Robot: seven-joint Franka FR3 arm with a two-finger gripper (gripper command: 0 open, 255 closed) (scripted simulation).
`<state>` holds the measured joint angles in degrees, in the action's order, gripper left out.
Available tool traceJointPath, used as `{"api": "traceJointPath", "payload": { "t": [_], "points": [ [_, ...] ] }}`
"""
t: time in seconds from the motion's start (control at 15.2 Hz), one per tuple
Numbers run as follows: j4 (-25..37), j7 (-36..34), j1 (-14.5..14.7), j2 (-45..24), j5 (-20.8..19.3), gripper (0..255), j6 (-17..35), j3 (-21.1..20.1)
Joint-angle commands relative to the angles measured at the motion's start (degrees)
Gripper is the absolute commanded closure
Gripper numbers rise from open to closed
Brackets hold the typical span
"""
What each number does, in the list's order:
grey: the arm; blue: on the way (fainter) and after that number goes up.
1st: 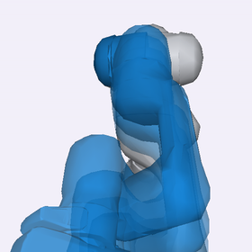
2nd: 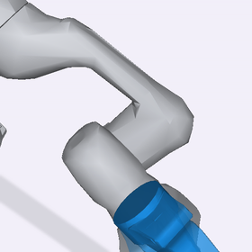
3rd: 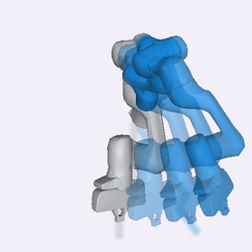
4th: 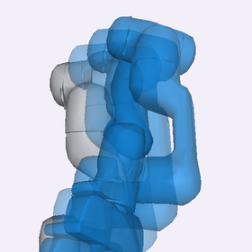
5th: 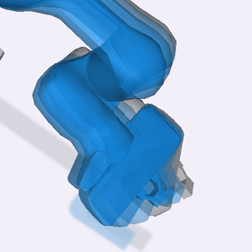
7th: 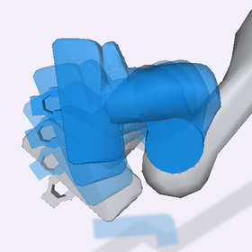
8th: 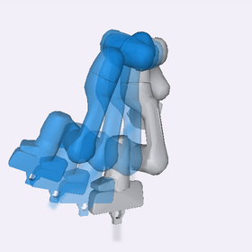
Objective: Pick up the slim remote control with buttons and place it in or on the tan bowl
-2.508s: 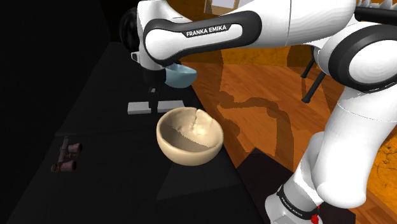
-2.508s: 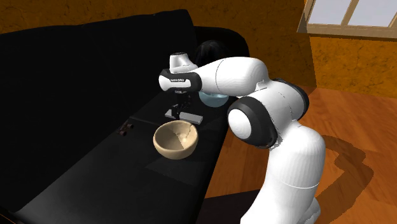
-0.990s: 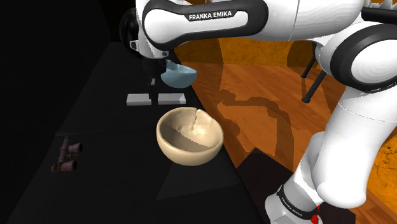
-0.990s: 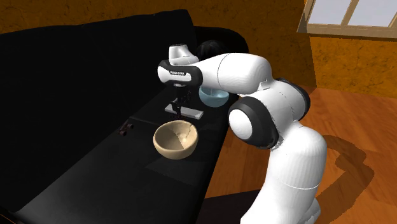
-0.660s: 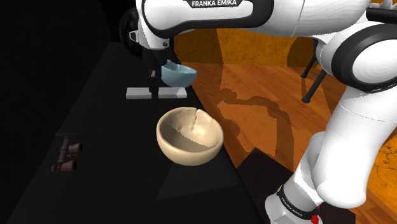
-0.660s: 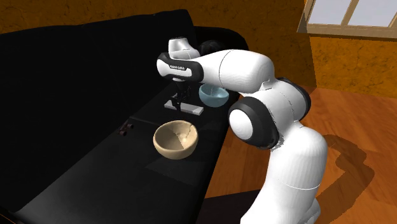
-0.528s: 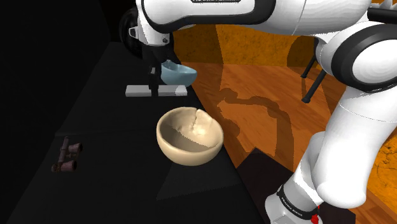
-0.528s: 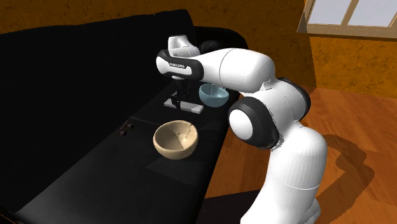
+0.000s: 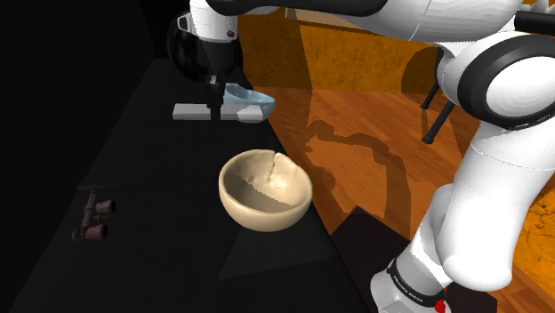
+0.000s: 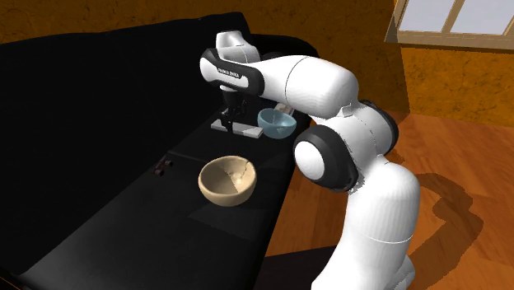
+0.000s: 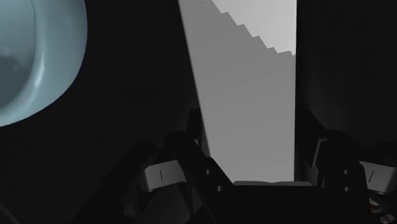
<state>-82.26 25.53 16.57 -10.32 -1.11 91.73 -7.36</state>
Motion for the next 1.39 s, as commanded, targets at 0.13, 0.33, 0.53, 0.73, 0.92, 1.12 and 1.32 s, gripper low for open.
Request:
{"api": "traceJointPath", "payload": {
  "t": [0.13, 0.33, 0.53, 0.73, 0.92, 1.12, 1.32],
  "points": [
    [4.9, -0.1, 0.1, -1.1, -0.1, 255, -3.8, -0.1],
    [8.5, -0.2, 0.3, -2.0, -0.3, 255, -6.6, -0.1],
    [12.6, -0.2, 0.4, -3.2, -0.4, 255, -9.5, -0.1],
    [7.1, -1.4, 0.9, 1.4, 0.1, 255, -8.5, -0.6],
    [-1.6, -3.3, 1.8, 8.1, 1.0, 255, -6.5, -1.5],
    [-8.7, -5.2, 2.7, 14.1, 2.0, 255, -5.3, -2.4],
    [-14.7, -7.3, 3.7, 19.6, 3.2, 255, -4.7, -3.5]
  ]
}}
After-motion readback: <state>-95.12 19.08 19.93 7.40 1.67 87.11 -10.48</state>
